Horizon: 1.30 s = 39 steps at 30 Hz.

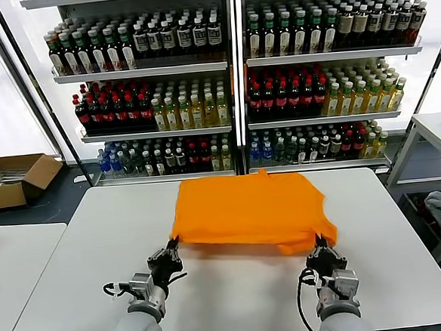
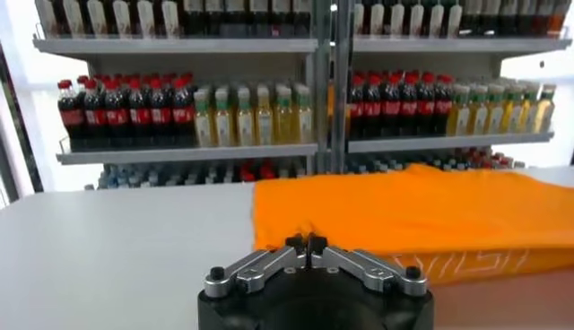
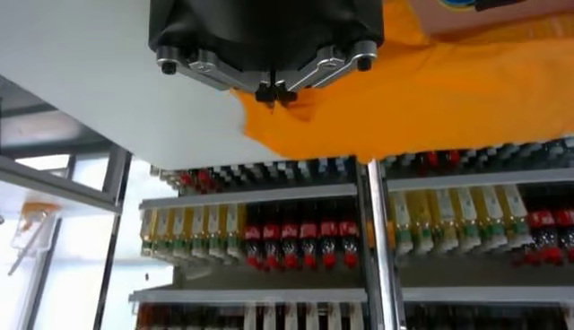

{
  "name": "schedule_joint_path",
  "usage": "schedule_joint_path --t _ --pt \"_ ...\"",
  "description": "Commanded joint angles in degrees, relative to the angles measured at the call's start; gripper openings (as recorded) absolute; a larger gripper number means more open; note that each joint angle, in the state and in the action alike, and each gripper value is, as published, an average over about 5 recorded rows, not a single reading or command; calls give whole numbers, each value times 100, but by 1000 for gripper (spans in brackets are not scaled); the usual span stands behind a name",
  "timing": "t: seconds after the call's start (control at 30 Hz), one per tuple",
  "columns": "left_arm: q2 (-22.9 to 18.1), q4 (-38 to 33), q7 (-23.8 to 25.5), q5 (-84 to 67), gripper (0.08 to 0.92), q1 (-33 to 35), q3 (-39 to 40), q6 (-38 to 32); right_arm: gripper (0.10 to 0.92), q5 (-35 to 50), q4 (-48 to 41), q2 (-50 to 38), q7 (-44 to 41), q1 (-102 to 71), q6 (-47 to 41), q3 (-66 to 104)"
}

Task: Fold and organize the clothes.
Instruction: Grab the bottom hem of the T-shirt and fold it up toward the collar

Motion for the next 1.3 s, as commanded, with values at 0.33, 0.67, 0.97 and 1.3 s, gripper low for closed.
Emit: schedule_joint_path --t 0.33,0.67,0.97,1.3 --pt "4 1485 -97 -204 84 -1297 114 -327 106 -80 -1266 -35 -147 1183 115 -177" --pt "19 1925 -125 -207 84 -1602 213 -181 106 -165 -1956 29 -280 1753 90 -310" --pt "38 2166 -125 -205 84 -1802 282 -108 107 -153 -2251 18 -327 2011 26 -295" --pt "64 2172 -156 -198 110 -1849 315 -59 303 -88 -2223 -60 -327 2167 -186 -300"
